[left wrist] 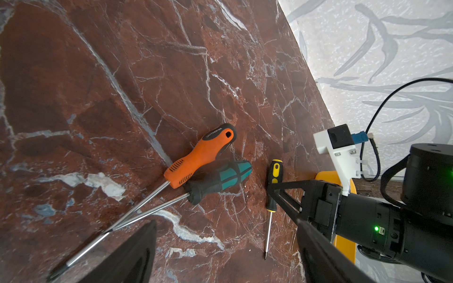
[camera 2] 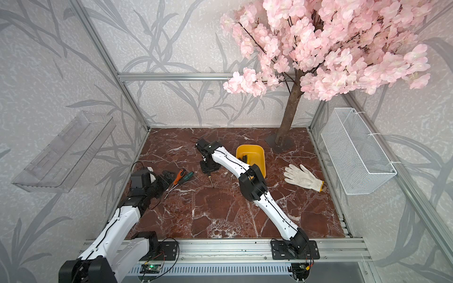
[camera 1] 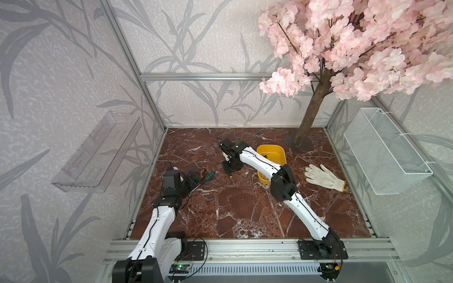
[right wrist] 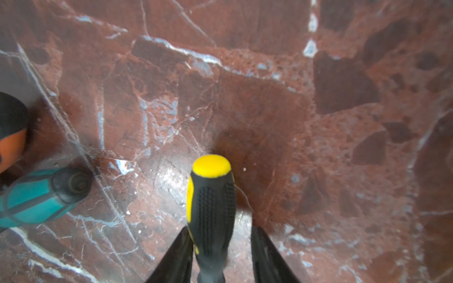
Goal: Put the screwdriver on the desktop into the storage box
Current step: Pick up the screwdriver from the center of the board.
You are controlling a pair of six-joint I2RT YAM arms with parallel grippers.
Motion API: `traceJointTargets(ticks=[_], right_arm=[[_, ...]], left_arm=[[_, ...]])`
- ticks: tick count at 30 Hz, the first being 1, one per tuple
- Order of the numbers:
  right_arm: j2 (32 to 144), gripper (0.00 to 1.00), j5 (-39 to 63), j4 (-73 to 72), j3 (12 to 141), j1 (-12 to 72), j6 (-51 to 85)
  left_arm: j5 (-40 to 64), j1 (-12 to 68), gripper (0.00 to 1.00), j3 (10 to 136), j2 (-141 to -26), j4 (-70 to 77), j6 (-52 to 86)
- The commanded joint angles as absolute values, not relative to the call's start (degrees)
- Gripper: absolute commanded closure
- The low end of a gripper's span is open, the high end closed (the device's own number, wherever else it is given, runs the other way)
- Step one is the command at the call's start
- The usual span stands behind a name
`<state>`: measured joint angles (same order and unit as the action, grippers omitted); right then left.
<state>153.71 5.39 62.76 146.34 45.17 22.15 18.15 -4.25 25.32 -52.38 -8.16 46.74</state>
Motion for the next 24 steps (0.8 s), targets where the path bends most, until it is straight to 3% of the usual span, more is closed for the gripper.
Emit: traceJointTargets(ticks=[1,11,24], right_arm=[[155.21,0.59,5.26,63.99,147.66,45.52,21.69],[153.96,0.79,4.67,64.27,147.9,45.52,20.73],[145.82,0.82,2.03,65.2,145.98,44.27,19.66]], left_arm=[[18.62,-4.7,0.09,24.79,-51.95,-7.58,46.86],[18.72,-4.66,0.09,24.52,-51.9,-7.33,47.17],[21.42,-1.85,0.09,28.62,-51.13,-8.62,44.44]])
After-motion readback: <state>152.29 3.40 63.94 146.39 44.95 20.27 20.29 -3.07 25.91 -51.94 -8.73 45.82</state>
